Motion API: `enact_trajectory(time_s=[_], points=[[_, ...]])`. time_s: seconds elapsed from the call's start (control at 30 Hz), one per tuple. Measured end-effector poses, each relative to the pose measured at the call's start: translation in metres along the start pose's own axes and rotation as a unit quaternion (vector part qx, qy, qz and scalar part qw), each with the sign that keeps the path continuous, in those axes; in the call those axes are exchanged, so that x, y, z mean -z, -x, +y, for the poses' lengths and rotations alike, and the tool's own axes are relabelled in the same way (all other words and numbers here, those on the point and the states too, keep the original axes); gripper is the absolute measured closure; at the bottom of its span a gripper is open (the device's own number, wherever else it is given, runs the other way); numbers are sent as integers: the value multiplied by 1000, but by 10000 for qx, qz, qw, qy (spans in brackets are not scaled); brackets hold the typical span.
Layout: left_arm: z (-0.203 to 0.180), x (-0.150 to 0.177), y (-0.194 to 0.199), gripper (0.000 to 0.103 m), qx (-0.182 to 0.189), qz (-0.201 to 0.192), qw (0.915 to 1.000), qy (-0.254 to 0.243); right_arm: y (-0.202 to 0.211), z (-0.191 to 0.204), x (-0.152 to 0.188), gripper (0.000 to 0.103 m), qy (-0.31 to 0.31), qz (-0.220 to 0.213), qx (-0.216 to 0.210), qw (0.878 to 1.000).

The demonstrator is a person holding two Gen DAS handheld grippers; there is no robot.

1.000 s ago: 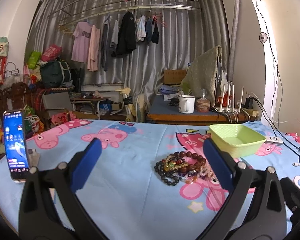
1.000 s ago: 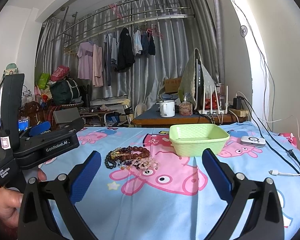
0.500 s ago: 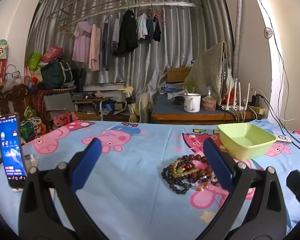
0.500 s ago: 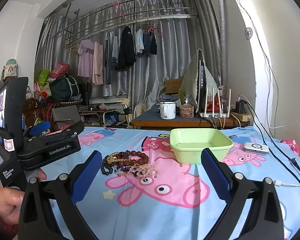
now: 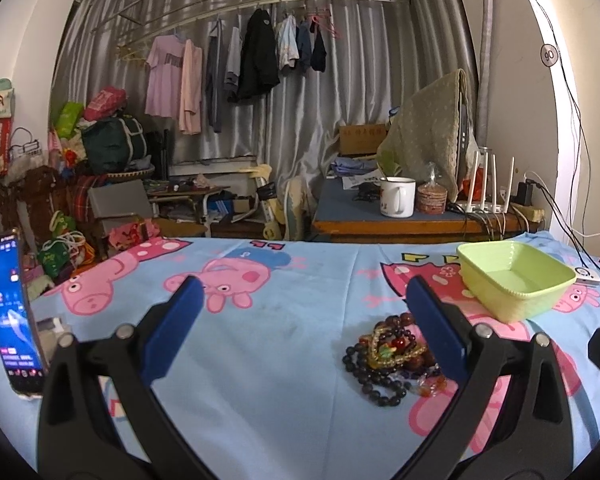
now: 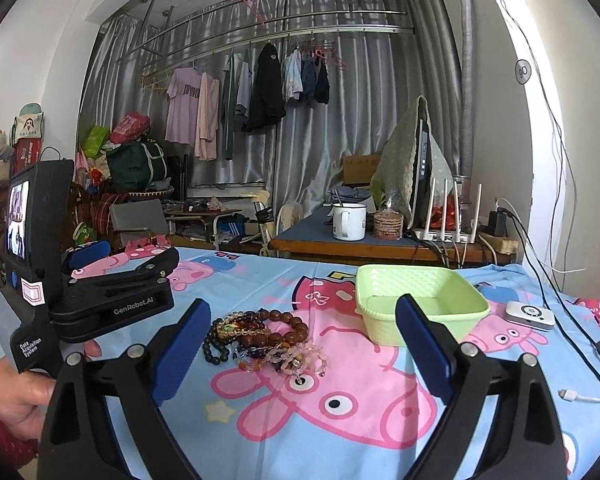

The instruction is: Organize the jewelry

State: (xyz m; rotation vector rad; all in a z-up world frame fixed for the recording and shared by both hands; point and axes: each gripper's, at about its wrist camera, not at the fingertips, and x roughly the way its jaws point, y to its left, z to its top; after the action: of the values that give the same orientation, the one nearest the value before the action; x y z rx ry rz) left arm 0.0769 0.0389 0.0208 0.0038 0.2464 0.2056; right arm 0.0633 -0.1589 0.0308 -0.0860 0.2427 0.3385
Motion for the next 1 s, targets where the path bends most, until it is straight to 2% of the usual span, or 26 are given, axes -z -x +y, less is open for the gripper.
enact_trajectory(time_s=[0.07, 0.2, 0.23, 0.3, 0.43, 0.57, 0.6, 0.7, 0.8, 0.87, 0.93, 1.0], points=[[5, -3, -4, 6, 119, 46, 9999, -7, -5, -2, -1, 41, 54, 85, -26, 9999], [19, -15, -14, 6, 434, 165, 9989, 84, -22, -4, -2, 52, 196, 367, -147, 9990], [21, -18, -17, 10, 513, 200, 9984, 101, -28, -5, -3, 57, 233, 450, -184, 9985], [24, -22, -24, 13, 613, 252, 9977, 122, -42, -6, -6, 60, 267, 594, -239, 9976], [25, -25, -34, 13, 605, 212, 9979, 103, -60, -10, -14, 61, 282, 627, -226, 9974], [22, -26, -52, 13, 818, 524, 9953, 44, -79, -14, -22, 63, 244, 767, -336, 9962], [22, -26, -58, 17, 890, 655, 9939, 36, -87, -14, -23, 67, 262, 890, -386, 9949], [20, -24, -89, 30, 1256, 1241, 9843, -23, -114, -19, -22, 76, 204, 1350, -561, 9890], [9, -18, -121, 39, 1602, 1785, 9706, -196, -140, -17, -13, 88, 253, 1884, -699, 9793], [-1, -10, -141, 46, 1952, 2217, 9550, -284, -162, -16, -2, 94, 150, 2410, -917, 9661], [-13, -4, -156, 52, 2327, 2554, 9378, -336, -173, -15, 5, 97, 101, 2647, -956, 9595], [-25, -1, -167, 52, 2486, 2708, 9287, -499, -183, -16, 10, 97, 42, 2786, -947, 9557]])
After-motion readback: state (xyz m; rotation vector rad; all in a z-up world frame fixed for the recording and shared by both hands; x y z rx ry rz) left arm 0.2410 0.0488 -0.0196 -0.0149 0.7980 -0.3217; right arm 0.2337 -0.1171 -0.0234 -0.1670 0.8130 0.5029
